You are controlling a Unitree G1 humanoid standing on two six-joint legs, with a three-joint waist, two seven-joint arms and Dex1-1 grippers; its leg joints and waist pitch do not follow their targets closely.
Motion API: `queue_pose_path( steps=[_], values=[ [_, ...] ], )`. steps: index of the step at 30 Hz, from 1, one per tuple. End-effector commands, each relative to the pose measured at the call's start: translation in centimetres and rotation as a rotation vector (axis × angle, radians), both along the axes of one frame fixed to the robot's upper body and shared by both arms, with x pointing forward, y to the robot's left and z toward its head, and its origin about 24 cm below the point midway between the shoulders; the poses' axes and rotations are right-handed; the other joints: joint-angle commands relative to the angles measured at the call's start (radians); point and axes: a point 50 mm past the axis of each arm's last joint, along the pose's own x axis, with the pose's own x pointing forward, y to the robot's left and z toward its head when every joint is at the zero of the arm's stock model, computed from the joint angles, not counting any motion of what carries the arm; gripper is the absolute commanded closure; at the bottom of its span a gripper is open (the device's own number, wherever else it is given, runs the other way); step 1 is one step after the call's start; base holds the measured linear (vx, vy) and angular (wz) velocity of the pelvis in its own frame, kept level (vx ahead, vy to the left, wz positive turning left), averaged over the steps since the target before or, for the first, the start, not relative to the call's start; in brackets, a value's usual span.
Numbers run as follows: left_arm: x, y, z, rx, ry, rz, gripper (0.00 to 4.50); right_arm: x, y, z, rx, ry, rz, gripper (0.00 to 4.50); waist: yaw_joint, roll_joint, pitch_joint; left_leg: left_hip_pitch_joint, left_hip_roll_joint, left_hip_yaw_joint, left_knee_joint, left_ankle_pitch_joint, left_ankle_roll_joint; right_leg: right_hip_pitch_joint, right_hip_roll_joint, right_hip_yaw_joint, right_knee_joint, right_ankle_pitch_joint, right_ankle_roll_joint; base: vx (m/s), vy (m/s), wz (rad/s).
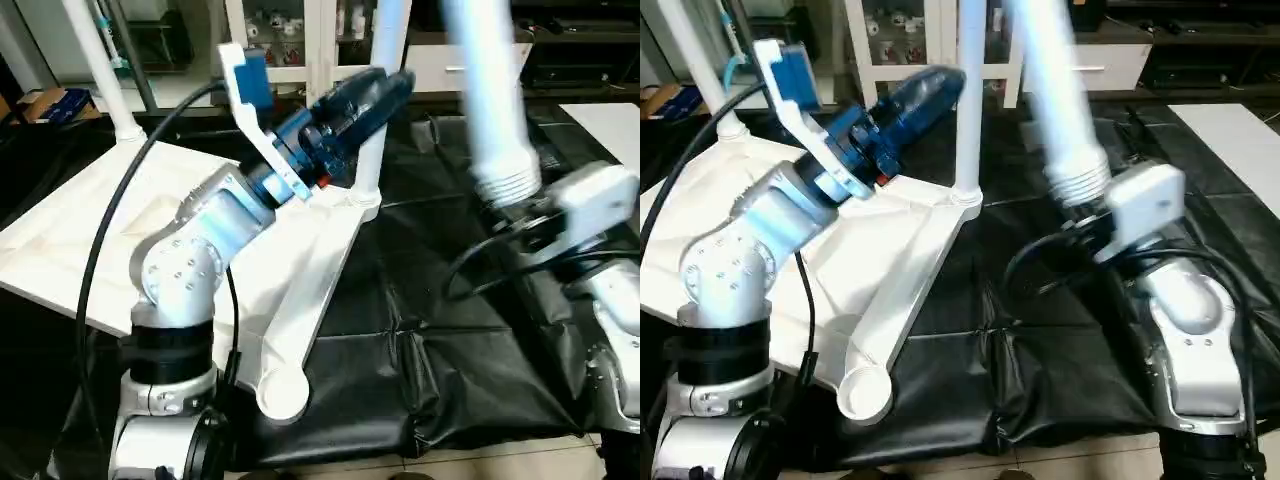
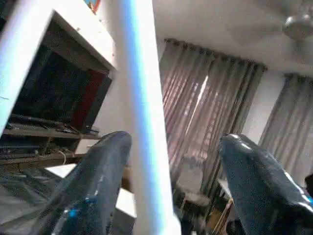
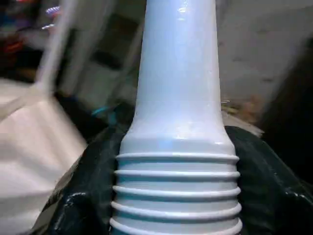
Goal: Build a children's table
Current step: Pick table leg
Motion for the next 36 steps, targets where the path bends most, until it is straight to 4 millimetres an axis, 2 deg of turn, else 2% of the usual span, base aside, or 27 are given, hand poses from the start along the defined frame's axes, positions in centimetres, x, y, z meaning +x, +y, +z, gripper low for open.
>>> queue_pose_path(
  steps=[1,3,4,5,8,9,10,15,18,19,23,25,33,36],
  values=[
    [0.0,0.0,0.5,-0.016,0.007,-0.017,0.79,-0.5,0.7,0.6,-0.028,-0.038,0.042,1.73,0.003,-0.023,-0.070,0.042,0.121,-0.071,-0.099,-0.243,0.007,0.021,-0.047,0.033,-0.059,-0.142,-0.164,0.000,0.000,0.00],
    [0.0,0.1,0.5,-0.021,0.010,-0.021,0.66,-0.6,0.8,0.6,-0.036,-0.040,0.050,1.73,0.003,-0.024,-0.071,0.042,0.121,-0.071,-0.099,-0.236,0.009,0.022,-0.045,0.033,-0.058,-0.130,-0.167,0.000,0.000,0.00],
    [0.0,0.1,0.7,-0.039,0.020,-0.024,0.54,-0.8,1.0,0.4,-0.059,-0.042,0.068,1.73,0.003,-0.030,-0.071,0.042,0.121,-0.070,-0.098,-0.235,0.011,0.022,-0.046,0.033,-0.058,-0.127,-0.168,0.000,0.000,0.00],
    [0.2,0.2,0.7,-0.035,0.028,-0.009,0.44,-0.9,1.2,0.3,-0.078,-0.039,0.085,1.73,0.006,-0.027,-0.071,0.042,0.121,-0.069,-0.097,-0.232,0.011,0.024,-0.048,0.033,-0.057,-0.128,-0.171,0.000,0.000,0.00],
    [0.5,0.3,0.4,-0.019,0.047,0.011,0.21,-1.0,1.4,0.2,-0.089,-0.039,0.094,1.73,0.004,-0.027,-0.071,0.041,0.121,-0.071,-0.097,-0.229,0.012,0.025,-0.046,0.033,-0.057,-0.127,-0.164,0.000,0.000,0.00],
    [0.8,0.4,0.2,-0.011,0.067,0.028,0.10,-1.1,1.6,0.1,-0.098,-0.042,0.100,1.73,0.005,-0.022,-0.071,0.042,0.120,-0.072,-0.097,-0.232,0.010,0.024,-0.046,0.032,-0.057,-0.130,-0.164,0.000,0.000,0.00],
    [1.0,0.4,0.1,-0.008,0.080,0.037,0.03,-1.1,1.7,0.1,-0.103,-0.045,0.103,1.73,0.003,-0.024,-0.072,0.043,0.119,-0.071,-0.097,-0.238,0.005,0.023,-0.043,0.032,-0.057,-0.131,-0.163,0.000,0.000,0.00],
    [1.6,0.8,0.1,-0.016,0.101,0.085,0.00,-1.3,2.0,-0.2,-0.131,-0.040,0.121,1.73,0.006,-0.023,-0.072,0.045,0.120,-0.072,-0.098,-0.249,-0.006,0.024,-0.044,0.032,-0.058,-0.127,-0.161,0.000,0.000,0.00],
    [2.4,1.5,0.5,-0.043,0.111,0.167,0.00,-1.6,2.0,-0.9,-0.175,-0.019,0.138,1.73,0.006,-0.023,-0.074,0.043,0.120,-0.072,-0.096,-0.237,0.004,0.026,-0.046,0.032,-0.057,-0.104,-0.165,0.000,0.000,0.00],
    [2.5,1.6,0.5,-0.046,0.112,0.171,0.00,-1.6,2.0,-0.9,-0.178,-0.017,0.139,1.73,0.006,-0.025,-0.074,0.040,0.120,-0.073,-0.094,-0.231,0.010,0.029,-0.048,0.032,-0.057,-0.102,-0.166,0.000,0.000,0.00],
    [3.0,2.3,1.0,-0.113,0.143,0.191,0.00,-1.7,1.8,-1.6,-0.193,0.012,0.133,1.73,0.006,-0.023,-0.075,0.041,0.121,-0.074,-0.093,-0.225,0.022,0.028,-0.049,0.031,-0.056,-0.100,-0.176,0.000,0.000,0.00],
    [2.9,2.3,0.9,-0.099,0.149,0.172,0.28,-1.7,1.7,-1.9,-0.199,0.020,0.129,1.73,0.007,-0.024,-0.075,0.043,0.120,-0.072,-0.092,-0.228,0.022,0.026,-0.047,0.031,-0.055,-0.104,-0.181,0.000,0.000,0.00],
    [2.7,2.1,0.1,-0.068,0.181,0.162,0.89,-1.5,1.6,-1.8,-0.208,0.016,0.118,1.73,0.011,-0.024,-0.075,0.041,0.120,-0.072,-0.091,-0.222,0.026,0.028,-0.049,0.031,-0.055,-0.110,-0.182,0.000,0.000,0.00],
    [2.6,2.1,0.1,-0.072,0.194,0.159,1.28,-1.5,1.7,-1.9,-0.212,0.014,0.118,1.73,0.011,-0.023,-0.075,0.043,0.121,-0.074,-0.092,-0.227,0.022,0.027,-0.047,0.030,-0.055,-0.115,-0.180,0.000,0.000,0.00]
  ],
)
